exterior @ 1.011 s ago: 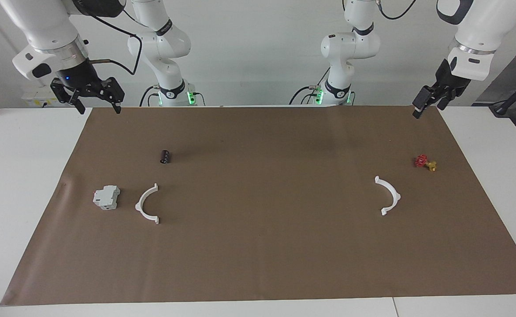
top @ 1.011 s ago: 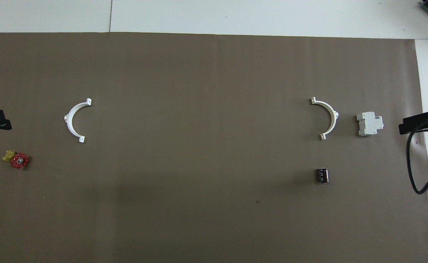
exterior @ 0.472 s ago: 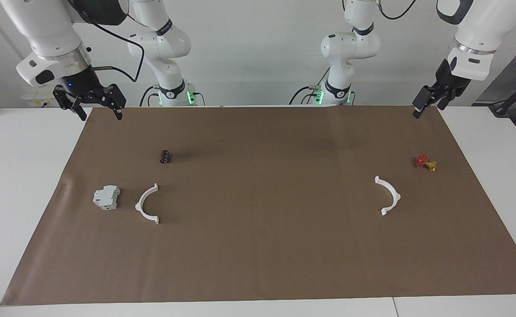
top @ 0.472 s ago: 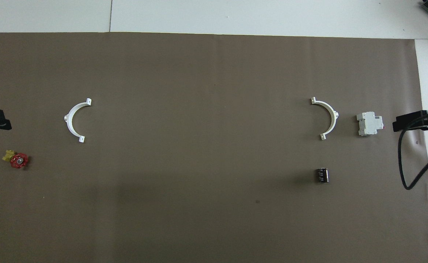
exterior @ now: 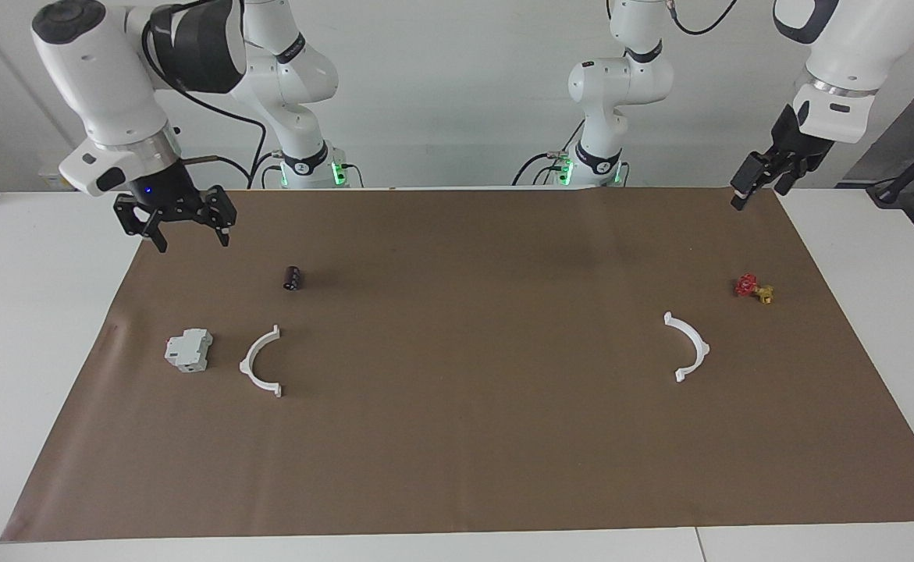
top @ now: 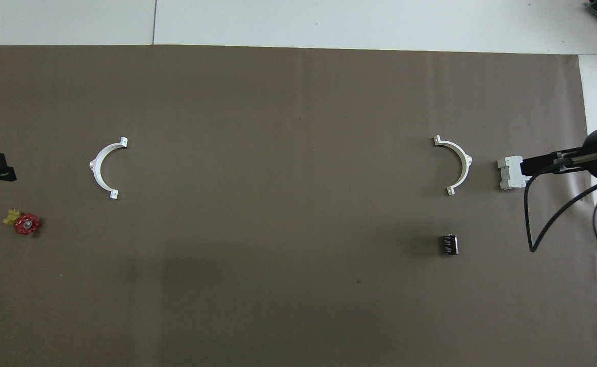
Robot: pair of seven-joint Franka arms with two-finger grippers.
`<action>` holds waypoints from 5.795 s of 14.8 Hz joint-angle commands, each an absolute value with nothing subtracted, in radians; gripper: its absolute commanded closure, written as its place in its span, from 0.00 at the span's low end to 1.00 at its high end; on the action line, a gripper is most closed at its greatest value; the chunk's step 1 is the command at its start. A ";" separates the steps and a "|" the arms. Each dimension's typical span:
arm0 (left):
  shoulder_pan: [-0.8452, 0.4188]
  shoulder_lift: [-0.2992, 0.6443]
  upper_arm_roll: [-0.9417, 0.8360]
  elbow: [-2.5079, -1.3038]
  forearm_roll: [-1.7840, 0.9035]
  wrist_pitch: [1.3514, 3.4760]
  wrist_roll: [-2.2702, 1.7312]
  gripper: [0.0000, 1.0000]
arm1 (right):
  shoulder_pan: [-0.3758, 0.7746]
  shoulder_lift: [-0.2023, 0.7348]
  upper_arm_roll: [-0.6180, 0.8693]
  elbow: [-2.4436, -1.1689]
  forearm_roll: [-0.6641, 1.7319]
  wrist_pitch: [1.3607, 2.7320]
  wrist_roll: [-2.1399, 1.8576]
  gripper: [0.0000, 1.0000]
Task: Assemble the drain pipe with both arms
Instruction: 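Grasp the white clamp half with the right gripper, then carry the clamp half toward the table centre with the right gripper, then lower the clamp half onto the table centre with the right gripper, then release and withdraw the right gripper while the left gripper reaches the other clamp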
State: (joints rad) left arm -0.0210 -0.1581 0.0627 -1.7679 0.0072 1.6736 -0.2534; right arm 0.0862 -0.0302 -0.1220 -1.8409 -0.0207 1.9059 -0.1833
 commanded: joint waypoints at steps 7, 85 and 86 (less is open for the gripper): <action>-0.014 -0.161 0.060 -1.759 0.008 1.654 -0.249 0.00 | 0.084 0.328 -0.110 -1.899 0.066 2.348 -0.452 0.00; -0.012 -0.156 0.061 -1.761 0.008 1.716 -0.250 0.00 | 0.462 0.235 -0.112 -1.773 -0.037 2.153 0.371 0.00; -0.020 -0.156 0.060 -1.761 0.008 1.726 -0.253 0.00 | 0.430 0.212 -0.112 -1.763 -0.037 2.116 0.345 0.00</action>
State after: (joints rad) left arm -0.0206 -0.1580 0.0642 -1.7674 0.0072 1.7040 -0.2534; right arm 0.4957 0.2745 -0.1279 -1.7570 -0.0331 2.1737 0.3828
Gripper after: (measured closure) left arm 0.000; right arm 0.000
